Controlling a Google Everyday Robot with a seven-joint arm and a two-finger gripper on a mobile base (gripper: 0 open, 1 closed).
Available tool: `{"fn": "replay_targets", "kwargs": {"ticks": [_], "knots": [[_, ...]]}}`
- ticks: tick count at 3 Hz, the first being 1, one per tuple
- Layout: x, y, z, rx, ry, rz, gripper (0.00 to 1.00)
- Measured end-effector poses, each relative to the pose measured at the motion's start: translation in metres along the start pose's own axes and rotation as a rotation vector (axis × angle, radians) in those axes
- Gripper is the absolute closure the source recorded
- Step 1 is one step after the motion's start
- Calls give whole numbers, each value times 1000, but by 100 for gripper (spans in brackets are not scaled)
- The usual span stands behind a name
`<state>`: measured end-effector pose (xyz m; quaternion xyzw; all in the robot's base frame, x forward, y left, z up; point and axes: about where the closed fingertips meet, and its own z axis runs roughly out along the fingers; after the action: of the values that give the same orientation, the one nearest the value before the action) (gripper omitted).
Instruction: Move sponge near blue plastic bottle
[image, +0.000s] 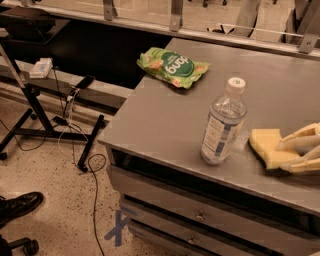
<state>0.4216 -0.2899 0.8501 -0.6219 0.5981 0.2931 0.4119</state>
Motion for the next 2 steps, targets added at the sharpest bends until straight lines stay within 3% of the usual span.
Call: {"fn": "replay_targets", "kwargs": {"ticks": [2], "knots": [[-18,4,21,-39,-66,-26,100]]}}
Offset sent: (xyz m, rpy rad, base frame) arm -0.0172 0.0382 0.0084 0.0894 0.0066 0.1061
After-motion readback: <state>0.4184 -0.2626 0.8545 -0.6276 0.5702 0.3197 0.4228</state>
